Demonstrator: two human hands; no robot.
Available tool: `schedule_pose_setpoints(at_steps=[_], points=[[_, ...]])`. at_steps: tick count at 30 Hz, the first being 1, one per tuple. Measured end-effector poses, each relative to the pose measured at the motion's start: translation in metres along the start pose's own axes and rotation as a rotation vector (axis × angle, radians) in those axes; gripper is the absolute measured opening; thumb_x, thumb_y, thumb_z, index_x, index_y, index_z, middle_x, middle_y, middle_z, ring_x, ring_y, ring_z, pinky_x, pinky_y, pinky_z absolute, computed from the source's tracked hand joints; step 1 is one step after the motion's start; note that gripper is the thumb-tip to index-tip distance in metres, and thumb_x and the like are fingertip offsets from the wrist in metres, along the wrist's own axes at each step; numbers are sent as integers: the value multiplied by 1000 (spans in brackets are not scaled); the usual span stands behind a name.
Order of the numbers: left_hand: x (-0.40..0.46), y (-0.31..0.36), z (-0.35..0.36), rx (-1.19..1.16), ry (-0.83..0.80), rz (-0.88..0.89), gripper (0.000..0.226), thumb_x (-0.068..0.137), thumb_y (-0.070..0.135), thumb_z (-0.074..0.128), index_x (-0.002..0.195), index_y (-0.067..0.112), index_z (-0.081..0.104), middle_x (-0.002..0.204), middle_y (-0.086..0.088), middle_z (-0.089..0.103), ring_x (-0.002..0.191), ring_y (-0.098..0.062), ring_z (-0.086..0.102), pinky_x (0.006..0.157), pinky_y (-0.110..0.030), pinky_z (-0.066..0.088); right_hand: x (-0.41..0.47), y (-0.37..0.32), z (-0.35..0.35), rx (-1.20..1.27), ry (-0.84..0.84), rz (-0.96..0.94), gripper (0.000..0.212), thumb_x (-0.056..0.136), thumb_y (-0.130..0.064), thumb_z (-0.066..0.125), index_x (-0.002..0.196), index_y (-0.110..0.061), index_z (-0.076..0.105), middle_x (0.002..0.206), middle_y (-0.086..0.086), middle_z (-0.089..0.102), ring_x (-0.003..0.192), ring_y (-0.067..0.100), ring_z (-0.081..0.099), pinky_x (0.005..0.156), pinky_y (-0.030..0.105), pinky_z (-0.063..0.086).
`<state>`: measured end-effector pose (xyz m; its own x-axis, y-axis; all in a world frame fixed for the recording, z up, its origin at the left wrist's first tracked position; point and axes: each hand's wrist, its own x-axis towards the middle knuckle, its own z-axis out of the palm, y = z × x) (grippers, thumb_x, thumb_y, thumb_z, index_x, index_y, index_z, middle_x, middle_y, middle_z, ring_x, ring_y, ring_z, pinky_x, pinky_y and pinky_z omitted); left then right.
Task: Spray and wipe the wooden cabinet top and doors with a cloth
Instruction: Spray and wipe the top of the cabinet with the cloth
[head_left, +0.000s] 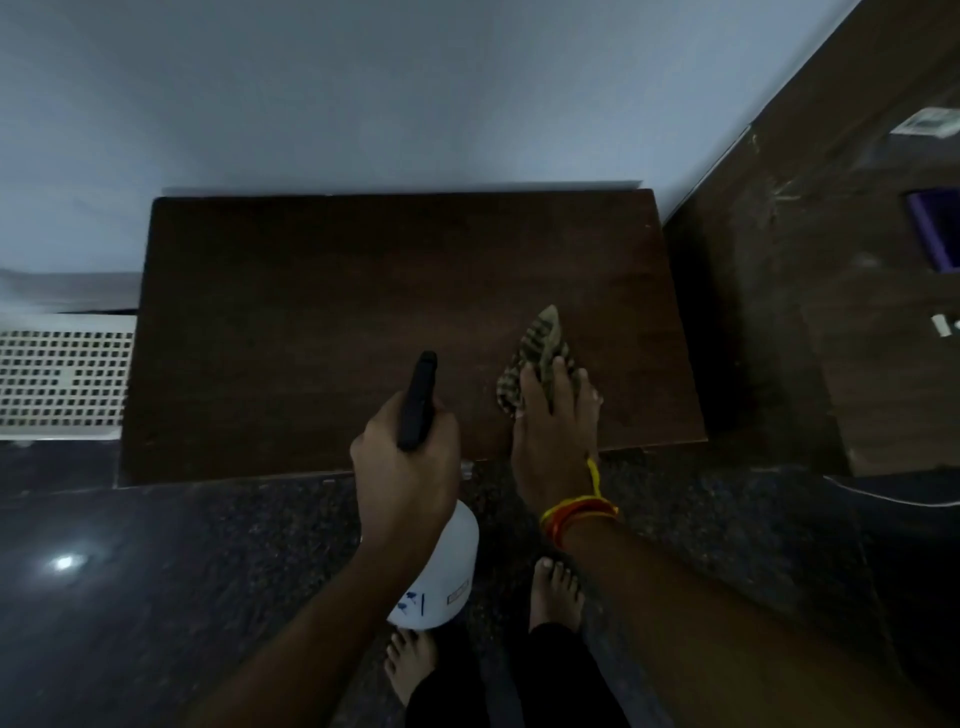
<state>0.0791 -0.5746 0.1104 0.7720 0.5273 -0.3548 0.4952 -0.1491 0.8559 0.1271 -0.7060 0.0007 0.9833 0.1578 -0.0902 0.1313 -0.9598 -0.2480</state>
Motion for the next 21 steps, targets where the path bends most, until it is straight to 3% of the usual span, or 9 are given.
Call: schedule_pose_setpoints(at_steps=[5,8,12,21], points=[[1,-9,-22,-10,16,23,18,90,8,54,78,-5,50,67,-33,48,55,-40,46,50,-38,36,-4,-8,2,-18,-60,-105,51,92,-22,49,142,-19,40,151,17,31,139,45,22,113,60,19],[-5,-14,-26,-1,-15,23,22,91,8,54,71,2,47,60,-22,43,54,-29,38,49,-35,32,-4,19,-5,-45,-19,-59,48,90,-22,48,138,-17,47,147,20,38,134,47,31,108,61,29],[-17,-18,-21,-12,-48,22,32,93,7,54,64,15,43,54,-5,38,51,-22,32,48,-31,28,-7,57,-17,-49,-31,16,51,92,-28,38,142,-19,39,152,18,29,138,46,23,111,58,23],[-48,-30,-7,-66,-16,9,28,91,10,55,66,10,42,58,-12,37,55,-25,33,52,-38,29,-6,59,-23,-40,-45,27,48,97,-23,44,144,-21,35,155,16,21,142,42,14,113,57,16]])
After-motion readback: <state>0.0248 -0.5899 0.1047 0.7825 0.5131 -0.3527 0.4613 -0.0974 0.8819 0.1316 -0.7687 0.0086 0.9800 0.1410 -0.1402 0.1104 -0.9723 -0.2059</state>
